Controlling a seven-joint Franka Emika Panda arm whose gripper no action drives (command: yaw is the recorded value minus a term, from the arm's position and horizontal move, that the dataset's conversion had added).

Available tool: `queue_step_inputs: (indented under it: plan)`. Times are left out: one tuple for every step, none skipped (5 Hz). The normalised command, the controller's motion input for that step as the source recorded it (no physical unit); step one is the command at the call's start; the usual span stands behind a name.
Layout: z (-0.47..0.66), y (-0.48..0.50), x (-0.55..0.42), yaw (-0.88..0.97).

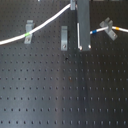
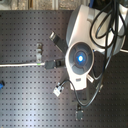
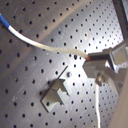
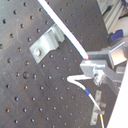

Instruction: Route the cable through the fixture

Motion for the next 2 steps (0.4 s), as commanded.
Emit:
queue_step_inputs:
  plan:
    - [0.04, -0.020, -0.186, 0.00]
    - [0.24, -0.024, -0.226, 0.67]
